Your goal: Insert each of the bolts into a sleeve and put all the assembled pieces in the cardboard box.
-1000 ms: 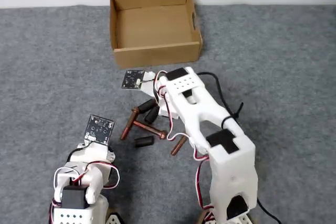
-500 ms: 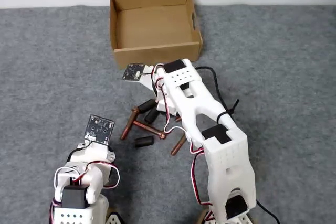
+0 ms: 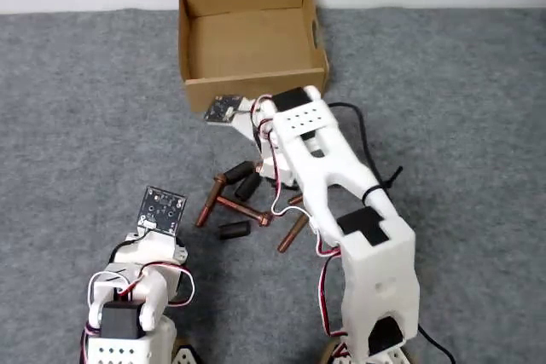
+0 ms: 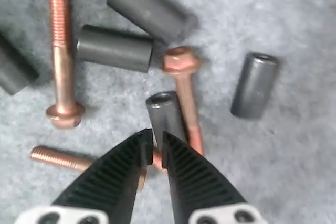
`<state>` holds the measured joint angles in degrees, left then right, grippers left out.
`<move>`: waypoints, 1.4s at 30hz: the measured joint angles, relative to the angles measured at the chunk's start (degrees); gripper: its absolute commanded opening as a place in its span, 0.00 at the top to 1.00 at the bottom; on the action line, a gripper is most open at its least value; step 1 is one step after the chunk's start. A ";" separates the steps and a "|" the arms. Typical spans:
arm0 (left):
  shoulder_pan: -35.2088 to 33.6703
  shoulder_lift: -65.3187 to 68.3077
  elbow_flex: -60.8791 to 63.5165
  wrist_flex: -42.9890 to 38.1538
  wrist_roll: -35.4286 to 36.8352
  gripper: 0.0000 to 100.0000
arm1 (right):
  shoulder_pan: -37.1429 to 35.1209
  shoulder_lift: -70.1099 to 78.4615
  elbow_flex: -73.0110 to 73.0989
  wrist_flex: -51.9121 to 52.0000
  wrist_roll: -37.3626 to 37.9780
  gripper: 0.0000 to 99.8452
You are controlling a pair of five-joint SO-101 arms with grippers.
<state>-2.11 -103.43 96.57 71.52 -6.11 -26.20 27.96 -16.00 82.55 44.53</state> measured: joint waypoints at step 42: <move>0.00 0.00 0.00 0.00 0.00 0.99 | -0.26 8.00 -10.90 4.92 -0.53 0.91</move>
<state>-2.11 -103.43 96.57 71.52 -6.11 -26.46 35.96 -26.90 87.47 44.00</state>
